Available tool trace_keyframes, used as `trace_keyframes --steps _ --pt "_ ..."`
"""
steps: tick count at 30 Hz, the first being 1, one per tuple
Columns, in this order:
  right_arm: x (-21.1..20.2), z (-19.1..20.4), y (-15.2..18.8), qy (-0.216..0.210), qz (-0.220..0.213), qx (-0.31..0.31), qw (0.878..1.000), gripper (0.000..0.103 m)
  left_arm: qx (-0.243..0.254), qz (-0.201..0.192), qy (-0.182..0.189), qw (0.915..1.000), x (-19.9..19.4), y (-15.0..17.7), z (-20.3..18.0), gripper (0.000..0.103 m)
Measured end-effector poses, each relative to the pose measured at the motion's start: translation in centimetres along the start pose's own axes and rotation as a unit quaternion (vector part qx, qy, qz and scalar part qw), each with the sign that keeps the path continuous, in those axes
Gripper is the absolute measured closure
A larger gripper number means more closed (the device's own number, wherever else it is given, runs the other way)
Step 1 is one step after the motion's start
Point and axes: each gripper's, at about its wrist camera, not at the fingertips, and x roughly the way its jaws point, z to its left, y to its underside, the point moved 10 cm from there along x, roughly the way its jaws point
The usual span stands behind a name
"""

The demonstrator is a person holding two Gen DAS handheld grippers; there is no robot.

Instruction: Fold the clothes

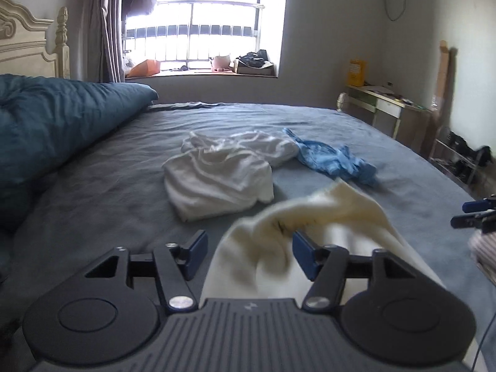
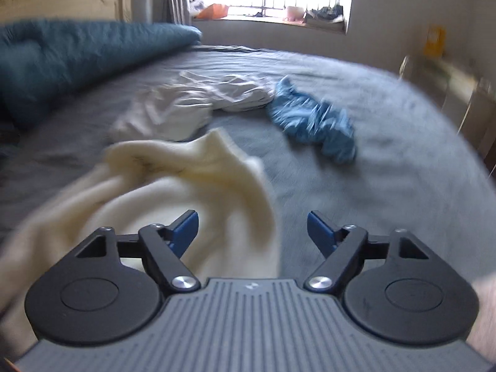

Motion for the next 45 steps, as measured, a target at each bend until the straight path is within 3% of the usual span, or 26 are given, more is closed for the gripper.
trace_keyframes --steps 4,7,13,17,19,21,22,23,24,25,26,28,32,35,37,39,41,45 --pt "-6.7 0.7 6.4 -0.063 0.025 0.084 0.994 0.022 0.02 0.01 0.015 0.9996 -7.4 5.7 -0.4 0.033" --pt "-9.2 1.0 11.9 -0.078 0.05 0.128 0.987 0.022 0.02 0.031 0.023 0.9991 -10.6 11.8 -0.9 0.032" --pt "-10.9 2.1 20.9 -0.061 0.092 0.176 0.978 0.022 0.023 0.076 -0.011 0.9968 -10.3 22.6 -1.4 0.032" --pt "-10.3 5.2 23.4 -0.115 0.128 0.213 0.962 0.022 0.005 0.082 -0.034 0.996 -8.8 25.9 -1.2 0.034" --pt "-9.8 7.2 24.1 -0.124 0.139 0.196 0.963 0.023 0.003 0.074 -0.049 0.9961 -8.1 26.7 -0.9 0.041" --pt "-9.2 8.8 24.5 -0.102 0.138 0.15 0.974 0.025 0.002 0.066 -0.069 0.9954 -7.7 26.9 -0.3 0.062" --pt "-9.0 9.5 24.7 -0.087 0.135 0.124 0.979 0.036 0.001 0.062 -0.078 0.9951 -7.6 27.0 0.1 0.068" --pt "-8.8 9.9 24.9 -0.066 0.13 0.094 0.985 0.052 -0.002 0.059 -0.085 0.9946 -7.6 27.0 0.4 0.081" --pt "-8.5 10.4 25.1 -0.047 0.125 0.064 0.989 0.057 -0.009 0.056 -0.09 0.9943 -7.6 27.0 0.8 0.092" --pt "-8.5 10.8 25.3 -0.037 0.118 0.041 0.991 0.065 -0.017 0.054 -0.091 0.9942 -7.7 26.9 1.3 0.093" --pt "-8.6 11.0 25.3 -0.029 0.111 0.026 0.993 0.079 -0.025 0.052 -0.092 0.9941 -7.8 26.9 1.7 0.094" --pt "-9.0 10.7 25.0 -0.011 0.099 0.013 0.995 0.092 -0.03 0.041 -0.102 0.9935 -8.3 26.4 2.4 0.094" --pt "-11.0 8.6 23.5 0.032 0.067 -0.014 0.997 0.094 -0.009 0.004 -0.15 0.9886 -9.9 24.0 4.5 0.095" --pt "-13.1 5.5 21.2 0.083 0.033 -0.031 0.996 0.094 0.005 -0.02 -0.198 0.9801 -10.9 21.6 7.5 0.095" --pt "-13.9 3.1 19.9 0.13 0.018 -0.046 0.99 0.094 0.001 -0.023 -0.22 0.9753 -10.7 20.4 9.7 0.094" --pt "-13.7 0.9 19.5 0.172 0.015 -0.054 0.984 0.093 0.002 -0.002 -0.223 0.9748 -9.4 20.2 11.3 0.092" --pt "-12.6 -0.8 20.1 0.195 0.031 -0.055 0.979 0.088 -0.006 0.016 -0.223 0.9747 -8.5 20.9 12.2 0.078" --pt "-11.9 -1.3 22.4 0.196 0.053 -0.045 0.978 0.071 -0.053 0.03 -0.2 0.978 -9.7 22.7 12.6 0.056"
